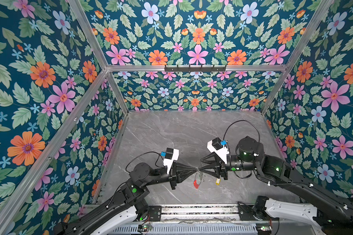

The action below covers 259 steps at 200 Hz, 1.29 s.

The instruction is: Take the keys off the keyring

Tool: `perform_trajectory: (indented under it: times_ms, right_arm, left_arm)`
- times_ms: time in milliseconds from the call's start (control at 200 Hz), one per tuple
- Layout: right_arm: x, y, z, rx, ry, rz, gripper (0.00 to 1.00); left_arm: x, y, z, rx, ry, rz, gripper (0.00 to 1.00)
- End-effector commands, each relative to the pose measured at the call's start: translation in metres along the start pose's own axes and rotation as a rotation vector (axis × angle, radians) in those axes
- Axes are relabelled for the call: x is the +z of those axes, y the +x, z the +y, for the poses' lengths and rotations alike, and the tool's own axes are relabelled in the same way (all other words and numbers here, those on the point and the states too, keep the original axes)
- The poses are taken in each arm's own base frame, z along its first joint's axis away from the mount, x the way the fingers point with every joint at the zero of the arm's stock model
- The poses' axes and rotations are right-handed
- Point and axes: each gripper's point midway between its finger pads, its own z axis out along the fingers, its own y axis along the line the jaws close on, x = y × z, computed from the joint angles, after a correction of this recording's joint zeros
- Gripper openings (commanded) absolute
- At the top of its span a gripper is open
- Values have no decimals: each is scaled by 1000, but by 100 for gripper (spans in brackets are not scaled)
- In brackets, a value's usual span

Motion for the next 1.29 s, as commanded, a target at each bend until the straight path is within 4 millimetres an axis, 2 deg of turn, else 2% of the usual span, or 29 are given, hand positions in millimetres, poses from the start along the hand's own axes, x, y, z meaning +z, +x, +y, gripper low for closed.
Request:
perform_trajectory:
  times_ms: [0,220,285,415,490,620,690,755,855,915,1000,1130,1290]
  right_arm:
    - [-4,-35,9,-10,-46,-196,48]
    - [4,-20,16,-24,-109,-197,51]
    - [9,-14,19,-31,-122,-178,45]
    - [16,-9,20,-36,-129,-159,24]
    - [20,-8,19,-35,-130,-149,15]
    - [23,-7,19,-32,-133,-141,7]
    - [24,-6,19,-28,-135,-134,6]
    - [24,-2,17,-24,-125,-120,11]
    - [20,3,11,-13,-82,-114,32]
    - [15,6,8,-15,-49,-103,40]
    - [4,7,5,-26,-4,-100,44]
    - [-14,-12,11,-59,12,-169,51]
    - [-8,-34,14,-70,-13,-250,54]
  left_arm:
    - [-7,-30,-9,83,21,-160,0]
    - [-12,-42,-15,118,43,-244,0]
    - [-12,-43,-15,117,41,-251,0]
    - [-14,-45,-14,115,41,-271,0]
    - [-15,-45,-15,110,53,-282,0]
    - [-13,-44,-16,103,66,-282,0]
    - [-13,-45,-16,104,66,-288,0]
    - [-14,-46,-17,110,66,-292,0]
    - [-13,-46,-15,121,56,-284,0]
    - [-13,-43,-13,122,46,-280,0]
    - [-13,-41,-11,124,41,-276,0]
    - [-14,-40,-11,127,45,-279,0]
    - [-15,-43,-15,134,63,-299,0]
